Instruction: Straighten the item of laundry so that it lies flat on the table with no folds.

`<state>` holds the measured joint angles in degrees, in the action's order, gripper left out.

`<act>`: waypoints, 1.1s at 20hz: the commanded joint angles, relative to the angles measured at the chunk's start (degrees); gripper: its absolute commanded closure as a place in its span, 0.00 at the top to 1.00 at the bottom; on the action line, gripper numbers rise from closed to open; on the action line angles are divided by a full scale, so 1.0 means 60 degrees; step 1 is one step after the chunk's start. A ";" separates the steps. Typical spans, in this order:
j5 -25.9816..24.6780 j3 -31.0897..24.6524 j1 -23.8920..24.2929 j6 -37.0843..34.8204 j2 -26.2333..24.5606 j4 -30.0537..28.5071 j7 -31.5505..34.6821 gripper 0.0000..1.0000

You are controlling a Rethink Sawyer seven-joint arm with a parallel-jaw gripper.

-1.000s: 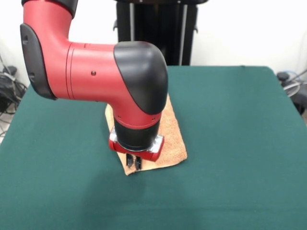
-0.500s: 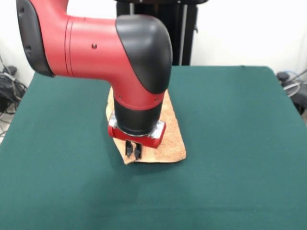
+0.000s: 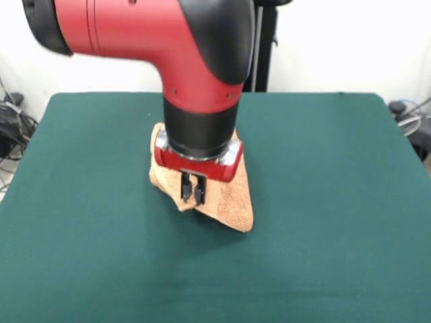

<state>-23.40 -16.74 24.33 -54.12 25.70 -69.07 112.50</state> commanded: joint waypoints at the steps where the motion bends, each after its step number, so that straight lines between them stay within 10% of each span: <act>1: 0.0649 0.0032 -0.0551 0.0015 0.1031 -0.1217 0.1203 0.00; 22: 0.1509 0.0257 -0.0310 -0.0712 0.2772 -0.2496 0.0360 0.00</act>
<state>-16.57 -16.73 22.10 -54.13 38.07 -75.65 112.50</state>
